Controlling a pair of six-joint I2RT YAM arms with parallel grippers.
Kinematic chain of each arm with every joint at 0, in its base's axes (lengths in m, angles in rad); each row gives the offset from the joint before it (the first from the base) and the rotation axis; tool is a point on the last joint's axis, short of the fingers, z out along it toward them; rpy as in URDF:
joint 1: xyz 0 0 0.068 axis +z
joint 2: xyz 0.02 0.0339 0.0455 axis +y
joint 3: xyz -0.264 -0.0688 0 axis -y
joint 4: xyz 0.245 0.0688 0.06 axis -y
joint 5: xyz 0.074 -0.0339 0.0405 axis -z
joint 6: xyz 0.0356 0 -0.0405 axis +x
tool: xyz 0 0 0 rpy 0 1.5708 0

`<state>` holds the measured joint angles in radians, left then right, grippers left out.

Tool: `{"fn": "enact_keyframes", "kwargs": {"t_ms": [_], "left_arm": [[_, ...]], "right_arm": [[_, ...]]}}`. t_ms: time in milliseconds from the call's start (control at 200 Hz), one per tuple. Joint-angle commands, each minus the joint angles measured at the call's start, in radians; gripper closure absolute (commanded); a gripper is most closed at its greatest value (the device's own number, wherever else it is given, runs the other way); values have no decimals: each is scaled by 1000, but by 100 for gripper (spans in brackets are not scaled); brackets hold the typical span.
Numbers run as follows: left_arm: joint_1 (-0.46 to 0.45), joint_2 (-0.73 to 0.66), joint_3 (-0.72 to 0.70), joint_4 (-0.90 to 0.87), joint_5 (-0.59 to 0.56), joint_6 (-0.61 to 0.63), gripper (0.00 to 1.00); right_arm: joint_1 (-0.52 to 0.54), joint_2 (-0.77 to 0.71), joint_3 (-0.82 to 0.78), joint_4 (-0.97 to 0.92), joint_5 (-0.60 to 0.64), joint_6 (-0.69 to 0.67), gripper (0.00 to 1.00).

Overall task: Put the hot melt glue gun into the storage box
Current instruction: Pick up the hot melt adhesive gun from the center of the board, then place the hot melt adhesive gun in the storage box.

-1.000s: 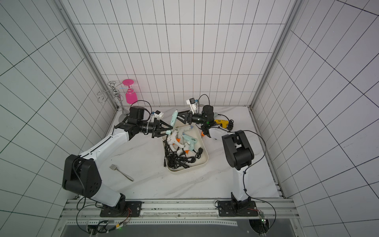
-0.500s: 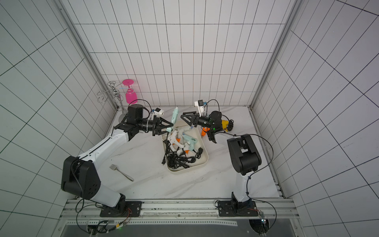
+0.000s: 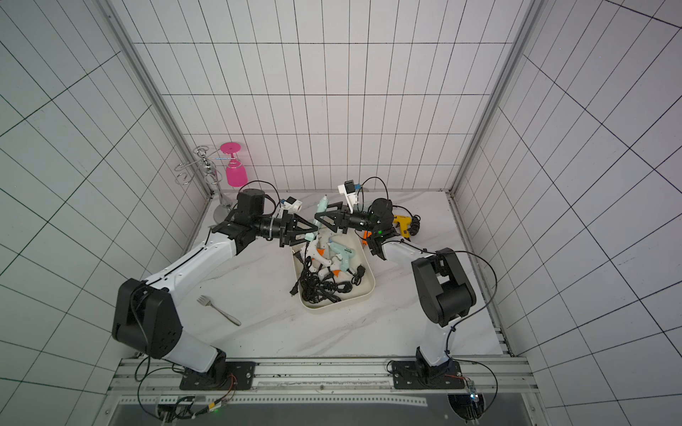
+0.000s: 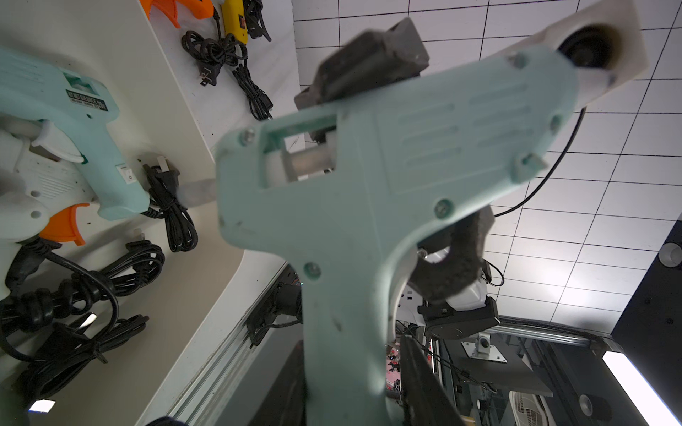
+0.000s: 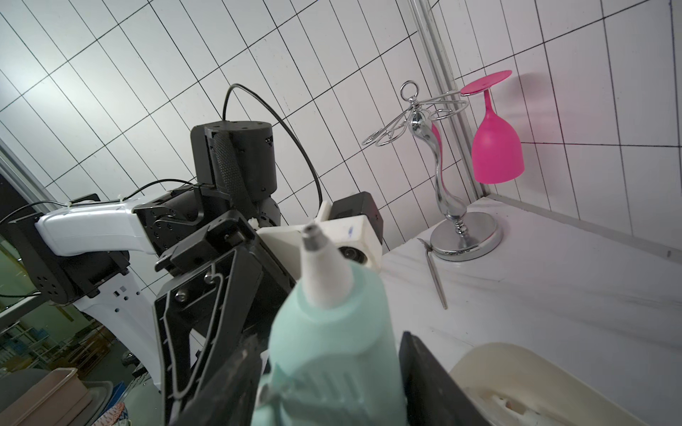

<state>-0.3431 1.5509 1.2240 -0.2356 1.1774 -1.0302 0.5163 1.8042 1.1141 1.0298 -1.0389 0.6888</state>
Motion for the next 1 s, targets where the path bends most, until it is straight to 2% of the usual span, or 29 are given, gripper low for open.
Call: {"fn": "enact_keyframes", "kwargs": {"t_ms": [0, 230, 280, 340, 365, 405, 460, 500, 545, 635, 719, 794, 859, 939, 999], "left_arm": [[-11, 14, -2, 43, -4, 7, 87], [-30, 36, 2, -69, -26, 110, 88], [-33, 39, 2, -81, -30, 124, 86], [-33, 42, 3, -93, -34, 142, 75], [-31, 43, 3, -102, -39, 155, 66], [-28, 41, 11, -132, -54, 188, 53], [-27, 42, 38, -219, -105, 265, 30], [-26, 44, 64, -286, -148, 328, 21], [-26, 42, 88, -334, -183, 379, 16], [2, 18, 112, -406, -301, 459, 12], [67, -8, 101, -438, -407, 512, 11], [137, -12, 82, -435, -455, 525, 11], [187, -6, 77, -435, -503, 535, 11], [205, -2, 89, -434, -565, 554, 11], [206, -4, 92, -417, -582, 561, 11]], "right_arm": [[4, -5, 52, 5, -14, -10, 47], [-9, -17, 49, -17, -5, 11, 78], [-11, -23, 46, -25, -13, 8, 81], [-18, -40, 46, -83, -19, -21, 83], [-21, -50, 48, -127, -23, -44, 83], [-30, -65, 57, -233, -26, -89, 83], [-52, -82, 93, -438, -54, -168, 83], [-69, -99, 110, -595, -68, -245, 82], [-85, -130, 121, -801, -56, -378, 82], [-93, -180, 185, -1258, 87, -706, 82], [-96, -153, 295, -1563, 187, -869, 81], [-82, -115, 392, -1753, 272, -964, 79], [-42, -96, 452, -1883, 399, -1041, 79], [11, -73, 512, -1995, 559, -1104, 78], [14, -56, 570, -2062, 615, -1102, 78]]}}
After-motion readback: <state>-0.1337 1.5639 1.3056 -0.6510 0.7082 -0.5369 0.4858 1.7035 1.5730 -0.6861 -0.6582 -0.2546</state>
